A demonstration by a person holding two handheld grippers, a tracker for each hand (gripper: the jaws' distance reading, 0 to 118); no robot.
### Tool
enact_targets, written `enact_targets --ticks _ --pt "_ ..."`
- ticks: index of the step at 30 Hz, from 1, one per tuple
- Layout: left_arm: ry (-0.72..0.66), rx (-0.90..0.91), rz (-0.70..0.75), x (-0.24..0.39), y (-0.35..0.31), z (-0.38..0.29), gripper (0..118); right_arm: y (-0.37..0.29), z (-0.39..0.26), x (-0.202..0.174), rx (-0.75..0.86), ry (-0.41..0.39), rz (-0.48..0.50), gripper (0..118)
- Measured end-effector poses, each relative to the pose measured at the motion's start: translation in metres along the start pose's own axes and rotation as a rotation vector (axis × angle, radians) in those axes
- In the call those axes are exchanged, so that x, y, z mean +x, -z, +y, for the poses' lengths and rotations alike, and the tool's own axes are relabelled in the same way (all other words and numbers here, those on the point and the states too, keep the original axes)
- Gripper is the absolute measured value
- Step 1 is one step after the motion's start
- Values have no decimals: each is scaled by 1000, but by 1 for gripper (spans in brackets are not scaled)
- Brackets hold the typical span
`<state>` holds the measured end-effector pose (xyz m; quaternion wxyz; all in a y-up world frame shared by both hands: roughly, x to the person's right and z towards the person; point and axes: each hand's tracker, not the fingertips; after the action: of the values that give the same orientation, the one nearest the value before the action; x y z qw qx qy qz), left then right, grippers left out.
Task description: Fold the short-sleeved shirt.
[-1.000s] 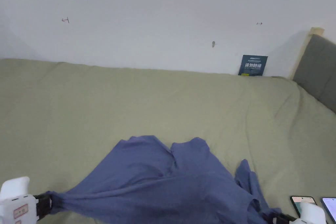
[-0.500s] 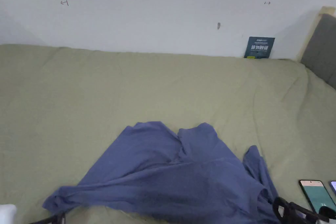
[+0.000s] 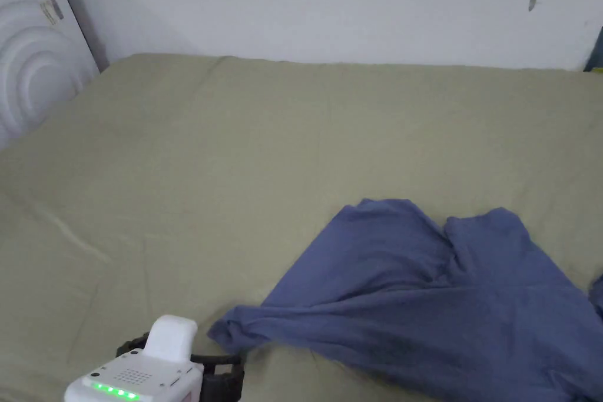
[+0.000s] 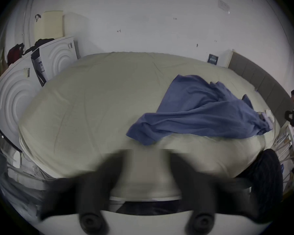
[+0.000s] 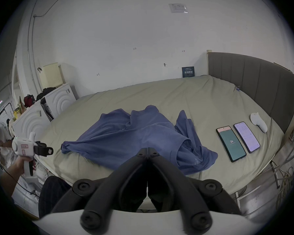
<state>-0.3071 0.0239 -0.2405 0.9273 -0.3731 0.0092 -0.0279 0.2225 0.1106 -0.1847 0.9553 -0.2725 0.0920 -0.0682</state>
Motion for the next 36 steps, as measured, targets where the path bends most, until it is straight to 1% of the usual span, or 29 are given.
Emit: enact_targets --ticks 2,3,6,7,9,10,11,12,13,16,17,18,20,22,26,27,29,30,31,32,33,34,35,36 --pt "14 -58 -16 3 24 1 118 1 3 -1 -8 -3 -11 0" --pt "12 -65 -32 -25 31 15 118 1 4 -1 -9 -3 -14 0" --pt "41 -78 -72 -38 59 19 118 0 8 -1 -16 0 -28 0" --pt "61 -97 -93 -26 56 24 118 0 9 -1 -17 -1 -34 0" --pt "114 -127 -113 -24 66 25 118 1 7 4 -23 3 -45 0" --pt "128 -149 -116 -23 68 22 116 2 9 5 -27 4 -49 0" --pt "138 -150 -117 -27 74 23 104 3 10 5 -29 4 -53 0" --pt "148 -138 -128 -28 73 23 70 4 7 11 -30 9 -60 0" --pt "155 -120 -143 -28 70 24 6 6 7 13 -34 8 -63 0" --pt "169 -106 -180 -26 68 21 7 13 12 13 -44 2 -64 0" --pt "144 -135 -248 -28 69 20 7 19 14 11 -52 -3 -60 0" --pt "146 -128 -217 -28 66 17 7 25 18 13 -71 -12 -53 0" --pt "139 -111 -206 -28 70 18 7 41 23 16 -107 -34 -52 0" --pt "94 -104 -217 -32 67 18 7 65 33 22 -170 -75 -59 0" --pt "93 -86 -204 -29 61 22 7 130 66 44 -229 -146 -45 0" --pt "101 -77 -201 -27 57 23 7 151 78 50 -242 -156 -38 0" --pt "98 -67 -199 -26 55 25 7 184 103 50 -253 -170 -29 0" --pt "91 -60 -199 -27 54 26 7 204 114 54 -258 -175 -10 0" --pt "85 -57 -199 -25 50 26 7 221 122 58 -262 -163 41 14" --pt "77 -53 -200 -25 48 26 7 242 129 64 -280 -135 89 45" --pt "69 -53 -201 -25 48 26 7 264 136 69 -325 -99 115 87" --pt "68 -52 -200 -25 47 26 7 282 139 72 -370 -79 137 118" --pt "70 -51 -197 -19 42 29 7 301 141 75 -404 -83 141 117" --pt "69 -56 -195 -16 41 31 7 321 142 90 -404 -93 111 117"
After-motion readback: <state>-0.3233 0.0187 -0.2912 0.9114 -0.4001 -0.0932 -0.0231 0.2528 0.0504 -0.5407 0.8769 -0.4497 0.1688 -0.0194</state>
